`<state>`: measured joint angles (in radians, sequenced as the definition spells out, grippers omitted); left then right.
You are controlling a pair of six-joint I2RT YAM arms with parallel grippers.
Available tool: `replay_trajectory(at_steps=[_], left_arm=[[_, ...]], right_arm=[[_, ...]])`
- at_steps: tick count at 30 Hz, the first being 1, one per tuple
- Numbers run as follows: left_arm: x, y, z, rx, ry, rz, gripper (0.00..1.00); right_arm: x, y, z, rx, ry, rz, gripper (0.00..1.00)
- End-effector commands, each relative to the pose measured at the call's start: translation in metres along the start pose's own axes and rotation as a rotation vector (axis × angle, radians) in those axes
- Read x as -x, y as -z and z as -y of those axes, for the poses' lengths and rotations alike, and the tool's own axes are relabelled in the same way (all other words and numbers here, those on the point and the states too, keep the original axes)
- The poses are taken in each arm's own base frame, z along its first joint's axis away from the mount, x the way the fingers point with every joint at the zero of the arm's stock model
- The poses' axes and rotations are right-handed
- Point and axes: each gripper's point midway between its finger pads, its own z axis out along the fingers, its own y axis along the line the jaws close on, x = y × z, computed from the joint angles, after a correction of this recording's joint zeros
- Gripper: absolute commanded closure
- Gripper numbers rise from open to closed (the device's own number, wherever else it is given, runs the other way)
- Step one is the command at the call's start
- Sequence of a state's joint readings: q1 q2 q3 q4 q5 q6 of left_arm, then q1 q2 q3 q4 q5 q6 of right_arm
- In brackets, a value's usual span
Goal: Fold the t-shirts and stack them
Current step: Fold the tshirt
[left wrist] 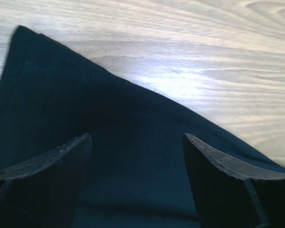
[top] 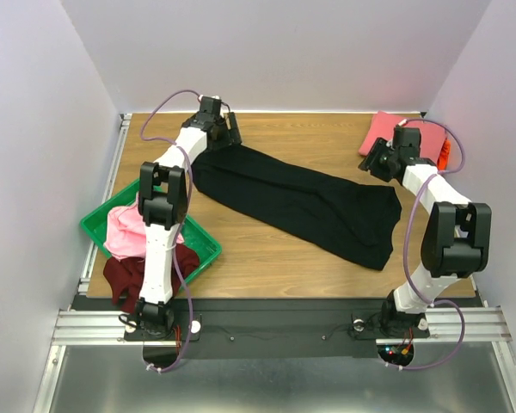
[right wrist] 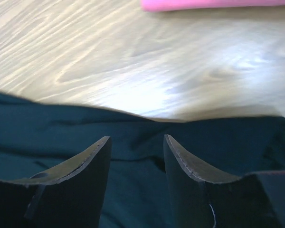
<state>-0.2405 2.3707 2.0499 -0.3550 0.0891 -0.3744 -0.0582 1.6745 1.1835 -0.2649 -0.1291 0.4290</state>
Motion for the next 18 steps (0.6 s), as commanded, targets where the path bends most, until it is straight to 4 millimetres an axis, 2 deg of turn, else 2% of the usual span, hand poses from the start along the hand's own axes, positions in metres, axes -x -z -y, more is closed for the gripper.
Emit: replay_trajectory(at_steps=[1, 6, 18], left_arm=[[0.059, 0.06, 0.023, -0.055, -0.023, 0.166, 0.11], [0.059, 0.075, 0.023, -0.058, -0.015, 0.163, 0.11], [0.048, 0.082, 0.006, -0.026, -0.003, 0.14, 0.11]], right_arm=[[-0.003, 0.003, -0.025, 0.088, 0.043, -0.019, 0.47], [-0.019, -0.01, -0.016, 0.065, 0.042, -0.064, 0.49], [-0.06, -0.022, 0.002, 0.016, 0.028, -0.156, 0.52]])
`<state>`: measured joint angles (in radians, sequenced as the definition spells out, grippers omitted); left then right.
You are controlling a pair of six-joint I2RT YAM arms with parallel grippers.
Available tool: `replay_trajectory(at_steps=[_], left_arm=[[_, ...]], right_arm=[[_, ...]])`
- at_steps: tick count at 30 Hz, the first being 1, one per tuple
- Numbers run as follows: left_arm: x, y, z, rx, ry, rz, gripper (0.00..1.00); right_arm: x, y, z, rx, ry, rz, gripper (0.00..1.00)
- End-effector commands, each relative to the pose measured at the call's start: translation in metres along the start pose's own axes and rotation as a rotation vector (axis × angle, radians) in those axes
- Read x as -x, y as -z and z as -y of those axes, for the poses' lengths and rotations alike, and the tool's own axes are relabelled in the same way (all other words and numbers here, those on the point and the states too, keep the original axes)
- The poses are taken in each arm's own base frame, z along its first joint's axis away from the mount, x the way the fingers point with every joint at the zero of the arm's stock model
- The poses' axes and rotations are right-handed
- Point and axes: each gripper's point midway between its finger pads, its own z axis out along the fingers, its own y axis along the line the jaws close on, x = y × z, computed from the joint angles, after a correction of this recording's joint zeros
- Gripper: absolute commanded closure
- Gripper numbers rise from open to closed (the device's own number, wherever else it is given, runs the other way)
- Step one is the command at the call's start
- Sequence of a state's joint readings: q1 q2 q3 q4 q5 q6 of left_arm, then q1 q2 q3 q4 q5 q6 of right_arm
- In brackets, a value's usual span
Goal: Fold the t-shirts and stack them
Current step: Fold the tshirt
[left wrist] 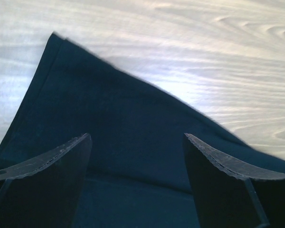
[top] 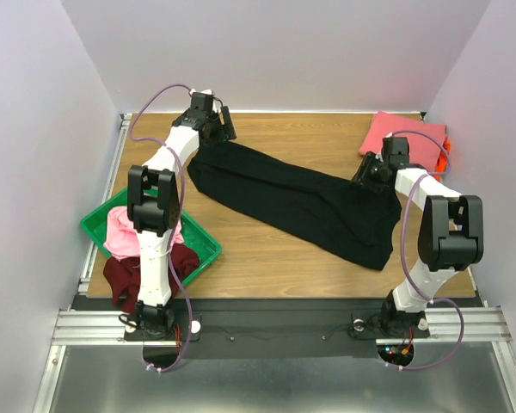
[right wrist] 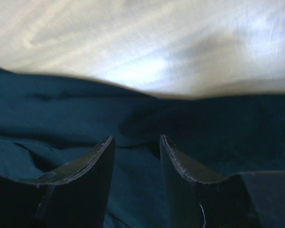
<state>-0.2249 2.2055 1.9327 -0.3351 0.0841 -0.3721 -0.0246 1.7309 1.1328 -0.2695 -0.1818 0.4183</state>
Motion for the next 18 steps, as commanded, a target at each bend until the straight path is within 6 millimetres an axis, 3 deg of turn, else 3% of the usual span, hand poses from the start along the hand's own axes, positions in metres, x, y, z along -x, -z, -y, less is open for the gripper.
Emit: replay_trajectory(at_steps=[1, 8, 11, 18], left_arm=[[0.026, 0.031, 0.002, -0.01, -0.007, 0.069, 0.11], [0.021, 0.032, -0.003, 0.0, -0.008, 0.06, 0.11], [0.022, 0.032, -0.005, 0.003, -0.008, 0.061, 0.11], [0.022, 0.032, -0.012, 0.016, -0.005, 0.06, 0.11]], right_arm=[[-0.013, -0.008, 0.003, -0.007, 0.012, -0.028, 0.52], [-0.025, -0.016, 0.003, -0.004, 0.012, -0.068, 0.53], [-0.029, -0.017, 0.003, -0.002, 0.009, -0.078, 0.59], [-0.037, -0.008, -0.009, 0.025, 0.0, -0.083, 0.92]])
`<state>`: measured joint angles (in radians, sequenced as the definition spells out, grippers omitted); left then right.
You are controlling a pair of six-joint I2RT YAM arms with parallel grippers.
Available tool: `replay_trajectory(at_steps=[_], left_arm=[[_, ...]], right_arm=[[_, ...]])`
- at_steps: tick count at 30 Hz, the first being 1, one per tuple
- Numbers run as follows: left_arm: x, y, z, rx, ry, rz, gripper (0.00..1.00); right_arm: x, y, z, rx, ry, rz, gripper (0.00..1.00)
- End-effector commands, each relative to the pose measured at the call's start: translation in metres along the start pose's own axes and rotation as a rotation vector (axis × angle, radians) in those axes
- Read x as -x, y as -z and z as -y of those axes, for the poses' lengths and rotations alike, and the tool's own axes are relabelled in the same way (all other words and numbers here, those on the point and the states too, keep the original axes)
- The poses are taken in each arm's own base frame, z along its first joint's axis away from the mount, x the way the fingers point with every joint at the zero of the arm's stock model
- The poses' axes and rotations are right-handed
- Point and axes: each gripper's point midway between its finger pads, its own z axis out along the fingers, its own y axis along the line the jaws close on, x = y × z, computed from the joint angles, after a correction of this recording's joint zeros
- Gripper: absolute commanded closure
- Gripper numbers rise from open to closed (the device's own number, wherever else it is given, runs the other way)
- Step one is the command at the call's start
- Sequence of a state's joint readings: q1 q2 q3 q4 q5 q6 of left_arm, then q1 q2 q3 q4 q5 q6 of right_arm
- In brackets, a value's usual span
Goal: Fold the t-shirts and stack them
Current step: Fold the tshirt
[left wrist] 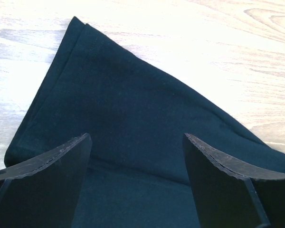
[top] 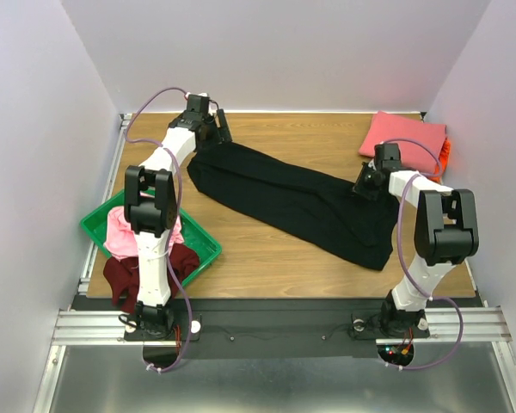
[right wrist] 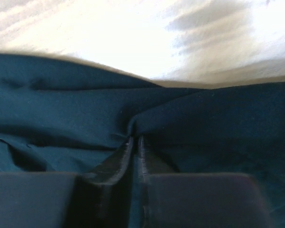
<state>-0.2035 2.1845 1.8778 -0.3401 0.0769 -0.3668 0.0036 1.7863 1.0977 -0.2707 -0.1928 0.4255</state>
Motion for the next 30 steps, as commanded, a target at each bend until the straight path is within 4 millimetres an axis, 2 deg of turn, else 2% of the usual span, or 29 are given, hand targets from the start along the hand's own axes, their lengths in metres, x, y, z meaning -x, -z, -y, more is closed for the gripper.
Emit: replay_trajectory(at_steps=[1, 2, 8, 11, 18, 24, 30], left_arm=[[0.031, 0.031, 0.004, -0.018, -0.012, 0.084, 0.11], [0.031, 0.03, 0.002, -0.015, -0.012, 0.084, 0.11], [0.029, 0.029, -0.007, -0.003, -0.007, 0.074, 0.11], [0.029, 0.028, -0.01, 0.001, -0.005, 0.071, 0.11], [0.027, 0.026, -0.009, -0.006, -0.004, 0.063, 0.11], [0.026, 0.025, -0.01, -0.006, -0.006, 0.062, 0.11], [0.024, 0.024, -0.011, -0.005, -0.005, 0.055, 0.11]], right_arm=[[-0.001, 0.013, -0.016, 0.047, 0.003, 0.02, 0.96], [-0.003, 0.014, -0.017, 0.053, 0.001, 0.015, 0.99], [-0.012, 0.024, -0.02, 0.05, -0.021, 0.004, 0.99], [-0.013, 0.03, -0.019, 0.042, -0.027, 0.012, 0.87], [-0.011, 0.034, -0.019, 0.025, -0.03, 0.015, 0.76], [-0.014, 0.038, -0.013, -0.002, -0.025, 0.017, 0.69], [-0.017, 0.04, -0.01, -0.018, -0.025, 0.015, 0.67]])
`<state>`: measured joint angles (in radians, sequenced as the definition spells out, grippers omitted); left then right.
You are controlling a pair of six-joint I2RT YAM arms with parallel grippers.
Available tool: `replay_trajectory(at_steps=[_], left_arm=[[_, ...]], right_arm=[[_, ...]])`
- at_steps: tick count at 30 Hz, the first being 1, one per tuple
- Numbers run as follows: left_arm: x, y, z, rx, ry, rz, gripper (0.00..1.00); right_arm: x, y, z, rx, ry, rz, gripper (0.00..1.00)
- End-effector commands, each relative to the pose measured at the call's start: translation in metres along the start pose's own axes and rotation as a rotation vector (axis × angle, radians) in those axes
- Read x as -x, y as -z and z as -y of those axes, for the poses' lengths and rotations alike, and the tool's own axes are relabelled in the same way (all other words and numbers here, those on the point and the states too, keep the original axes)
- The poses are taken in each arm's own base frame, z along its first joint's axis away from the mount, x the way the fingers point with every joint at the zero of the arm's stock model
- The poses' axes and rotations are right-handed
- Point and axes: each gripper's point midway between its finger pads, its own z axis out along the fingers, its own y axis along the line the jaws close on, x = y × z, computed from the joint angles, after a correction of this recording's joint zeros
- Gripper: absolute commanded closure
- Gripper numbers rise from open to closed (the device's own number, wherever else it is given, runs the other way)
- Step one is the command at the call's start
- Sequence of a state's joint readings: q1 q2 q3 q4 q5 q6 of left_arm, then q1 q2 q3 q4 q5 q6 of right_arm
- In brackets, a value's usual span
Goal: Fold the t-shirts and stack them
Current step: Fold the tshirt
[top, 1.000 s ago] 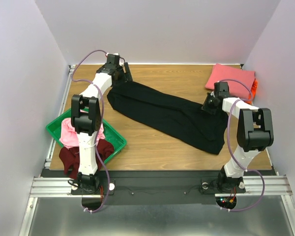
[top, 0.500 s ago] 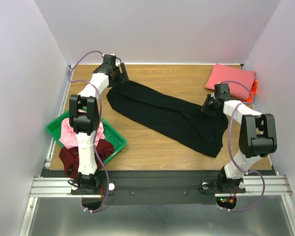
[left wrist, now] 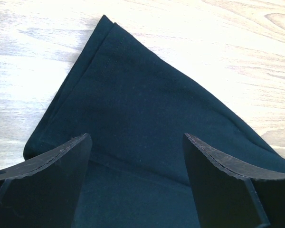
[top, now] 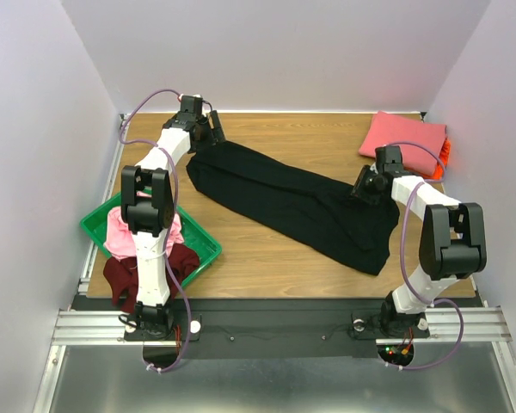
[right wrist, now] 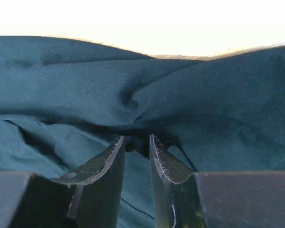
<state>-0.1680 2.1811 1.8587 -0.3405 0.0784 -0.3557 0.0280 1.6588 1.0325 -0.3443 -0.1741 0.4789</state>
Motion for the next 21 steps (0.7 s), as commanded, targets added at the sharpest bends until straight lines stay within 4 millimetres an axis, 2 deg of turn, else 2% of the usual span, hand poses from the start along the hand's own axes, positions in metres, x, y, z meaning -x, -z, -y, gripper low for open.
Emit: replay_trajectory(at_steps=[1, 6, 12, 18, 21], left_arm=[[0.021, 0.025, 0.011, -0.033, -0.019, 0.059, 0.11], [0.02, 0.026, 0.011, -0.034, -0.019, 0.057, 0.11], [0.02, 0.026, 0.008, -0.026, -0.02, 0.057, 0.11], [0.015, 0.022, 0.001, -0.01, -0.017, 0.046, 0.11], [0.01, 0.017, -0.005, 0.0, -0.015, 0.032, 0.11]], right_arm=[[0.0, 0.01, -0.002, -0.007, 0.013, 0.021, 0.67], [-0.007, 0.006, 0.0, -0.002, 0.008, -0.009, 0.8], [-0.006, 0.017, -0.006, 0.012, 0.001, 0.0, 1.0], [-0.02, 0.033, -0.025, 0.063, -0.009, -0.063, 1.0], [-0.036, 0.037, -0.046, 0.099, 0.005, -0.114, 0.99]])
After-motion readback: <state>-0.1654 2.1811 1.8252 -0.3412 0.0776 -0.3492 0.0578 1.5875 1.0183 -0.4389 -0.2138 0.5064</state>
